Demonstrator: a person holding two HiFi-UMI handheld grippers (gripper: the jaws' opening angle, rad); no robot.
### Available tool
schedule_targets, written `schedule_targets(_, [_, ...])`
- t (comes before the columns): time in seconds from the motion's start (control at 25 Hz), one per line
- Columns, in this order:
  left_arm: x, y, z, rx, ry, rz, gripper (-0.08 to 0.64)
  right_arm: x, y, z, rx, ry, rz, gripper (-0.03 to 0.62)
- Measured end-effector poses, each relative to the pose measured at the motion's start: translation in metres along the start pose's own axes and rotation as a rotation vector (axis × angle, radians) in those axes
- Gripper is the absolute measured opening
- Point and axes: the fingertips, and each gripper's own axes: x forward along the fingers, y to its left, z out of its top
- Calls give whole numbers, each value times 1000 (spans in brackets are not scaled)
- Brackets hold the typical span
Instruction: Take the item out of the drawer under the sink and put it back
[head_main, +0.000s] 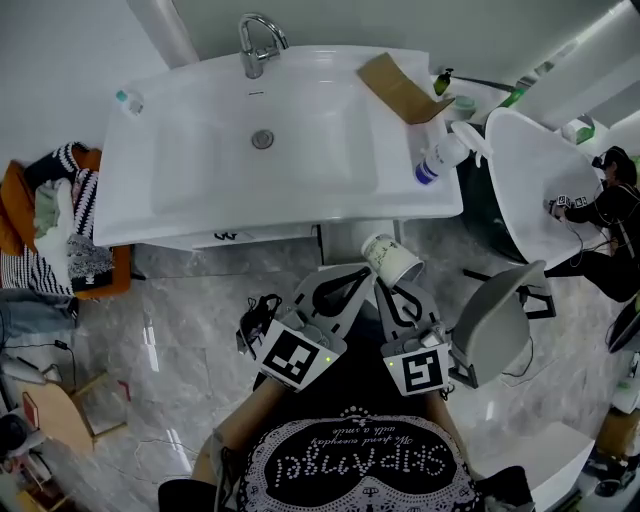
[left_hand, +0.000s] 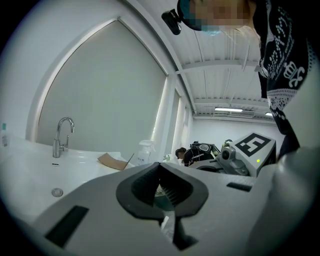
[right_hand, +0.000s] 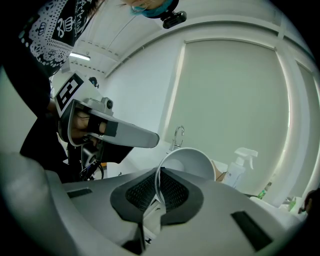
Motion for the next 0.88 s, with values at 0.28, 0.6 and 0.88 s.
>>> schedule_targets(0.28, [3, -4, 0, -14, 8, -28, 3, -4, -1, -1, 4, 7, -10, 25])
schedule_targets(0.6, [0, -12, -2, -16, 4, -74, 3, -4, 6, -3, 11, 9, -3, 26])
schedule_targets(0.88, [-7, 3, -3, -94, -18, -8, 3, -1, 6, -3, 27, 0, -7, 25])
